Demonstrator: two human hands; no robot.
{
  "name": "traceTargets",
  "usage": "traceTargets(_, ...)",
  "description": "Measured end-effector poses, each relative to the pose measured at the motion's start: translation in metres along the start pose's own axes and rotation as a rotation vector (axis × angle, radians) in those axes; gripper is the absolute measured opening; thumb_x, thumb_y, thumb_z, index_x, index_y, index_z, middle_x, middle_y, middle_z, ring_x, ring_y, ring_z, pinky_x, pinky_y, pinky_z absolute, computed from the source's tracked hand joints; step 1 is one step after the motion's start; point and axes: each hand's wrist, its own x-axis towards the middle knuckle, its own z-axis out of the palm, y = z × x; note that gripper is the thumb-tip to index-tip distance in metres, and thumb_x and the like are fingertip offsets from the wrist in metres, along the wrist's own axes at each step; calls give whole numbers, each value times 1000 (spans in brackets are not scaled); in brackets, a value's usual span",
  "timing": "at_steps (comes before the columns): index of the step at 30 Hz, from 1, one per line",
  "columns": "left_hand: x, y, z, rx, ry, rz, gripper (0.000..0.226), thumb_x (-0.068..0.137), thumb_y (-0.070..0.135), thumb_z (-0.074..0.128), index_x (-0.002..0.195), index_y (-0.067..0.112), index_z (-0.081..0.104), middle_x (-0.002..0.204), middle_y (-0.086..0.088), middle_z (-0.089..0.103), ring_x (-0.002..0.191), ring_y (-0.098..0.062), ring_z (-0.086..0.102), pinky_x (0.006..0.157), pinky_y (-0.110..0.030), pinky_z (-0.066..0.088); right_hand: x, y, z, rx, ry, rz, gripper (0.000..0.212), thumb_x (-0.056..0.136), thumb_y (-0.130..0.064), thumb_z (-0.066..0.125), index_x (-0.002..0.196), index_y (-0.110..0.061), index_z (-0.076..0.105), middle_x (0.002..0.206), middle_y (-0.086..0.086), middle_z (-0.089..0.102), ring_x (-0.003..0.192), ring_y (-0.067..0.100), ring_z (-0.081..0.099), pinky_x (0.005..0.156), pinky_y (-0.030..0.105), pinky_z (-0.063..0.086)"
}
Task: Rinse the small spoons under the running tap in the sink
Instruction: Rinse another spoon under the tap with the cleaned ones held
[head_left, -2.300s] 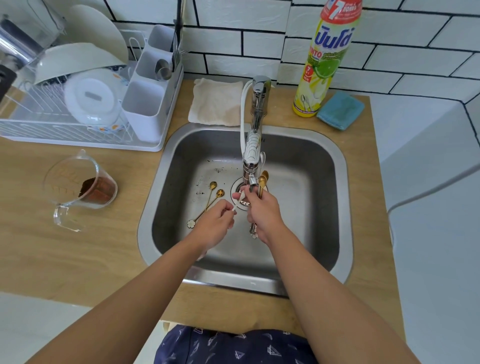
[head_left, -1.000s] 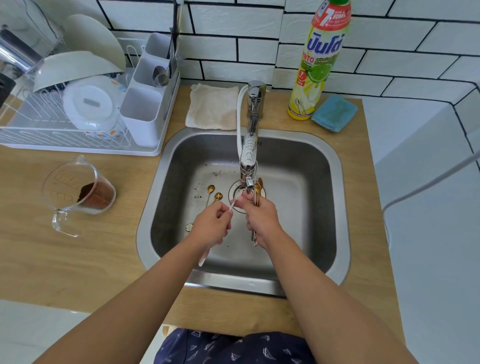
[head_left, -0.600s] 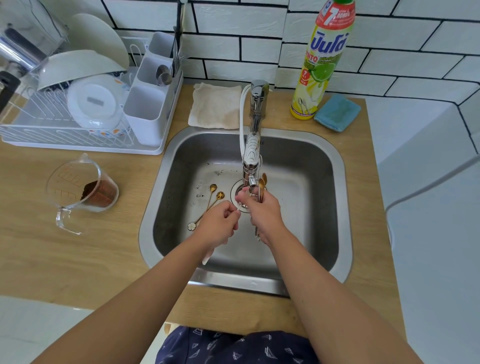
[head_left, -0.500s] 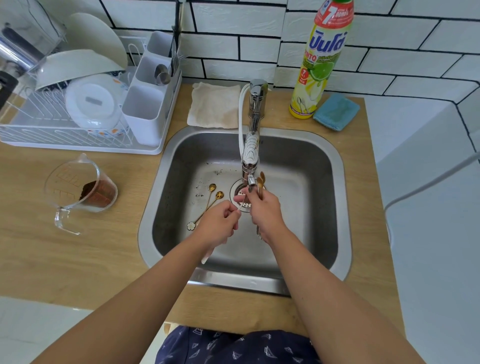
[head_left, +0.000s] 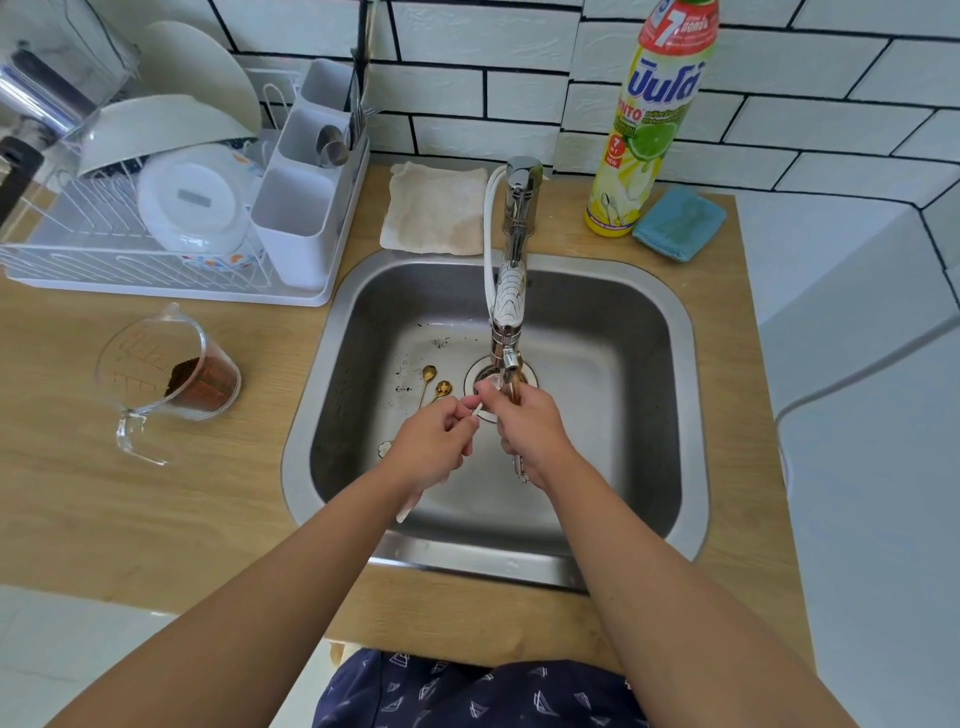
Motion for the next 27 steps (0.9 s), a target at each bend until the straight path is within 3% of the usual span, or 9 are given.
traceTargets(5, 1, 2, 1, 27, 15, 9, 16, 100, 25, 57, 89, 16, 63, 100, 17, 72, 45, -4, 45, 41, -22, 36, 3, 0, 3, 103, 52, 10, 30, 105, -39, 57, 94, -22, 78, 74, -2, 74, 45, 8, 31, 40, 23, 28)
traceTargets(8, 2, 1, -1, 27, 3, 9, 16, 100, 25, 56, 90, 15, 62, 93, 12, 74, 45, -6, 44, 41, -22, 35, 2, 1, 1, 66, -16, 8, 22, 98, -35, 68, 81, -31, 82, 87, 14, 63, 50, 10, 29, 43, 26, 26)
traceTargets(11, 4, 2, 2, -74, -88, 13, 17, 100, 23, 58, 90, 10, 62, 76, 6, 69, 45, -8, 42, 40, -21, 31, 5, 4, -11, 188, -55, 72, 23, 96, -32, 72, 79, -21, 82, 73, 13, 51, 47, 9, 25, 42, 25, 23)
traceTargets(13, 9, 6, 6, -154, -150, 17, 14, 101, 19, 58, 91, 10, 63, 72, 1, 66, 48, -9, 44, 42, -20, 32, 6, 4, -19, 236, -64, 74, 22, 97, -30, 71, 87, -13, 80, 54, -2, 44, 43, 6, 25, 38, 21, 23)
traceTargets(16, 20, 11, 8, -81, -210, 0, 14, 102, 23, 56, 101, 13, 66, 77, 3, 71, 56, -11, 57, 48, -21, 39, 11, -1, -34, 315, 102, 6, 25, 102, -30, 65, 94, -10, 79, 47, -13, 51, 37, 3, 25, 35, 19, 24)
traceTargets(20, 33, 16, 8, 51, -152, -10, 25, 101, 37, 55, 91, 20, 71, 62, 8, 58, 54, -10, 46, 48, -20, 34, 20, -8, -60, 506, 348, -25, 36, 103, -29, 64, 73, -19, 81, 72, 1, 64, 39, 2, 26, 35, 19, 25)
traceTargets(22, 40, 22, 12, 55, -34, 3, 32, 100, 41, 57, 80, 21, 72, 68, 9, 57, 63, -11, 47, 57, -26, 37, 21, -10, -66, 502, 358, -26, 32, 102, -30, 65, 77, -17, 81, 74, 1, 67, 42, 4, 25, 36, 19, 25)
traceTargets(24, 46, 28, 17, 84, 25, 0, 32, 102, 38, 54, 81, 20, 70, 82, 8, 63, 76, -10, 52, 70, -29, 40, 22, -10, -68, 521, 347, -36, 27, 102, -28, 66, 82, -16, 81, 79, -1, 73, 41, 4, 25, 36, 19, 25)
traceTargets(27, 52, 31, 20, -90, -110, -1, 23, 106, 23, 45, 97, 12, 63, 76, 3, 56, 67, -10, 51, 61, -26, 37, 23, -13, -73, 552, 352, -50, 26, 101, -28, 66, 83, -16, 81, 83, 2, 72, 40, 3, 24, 37, 19, 24)
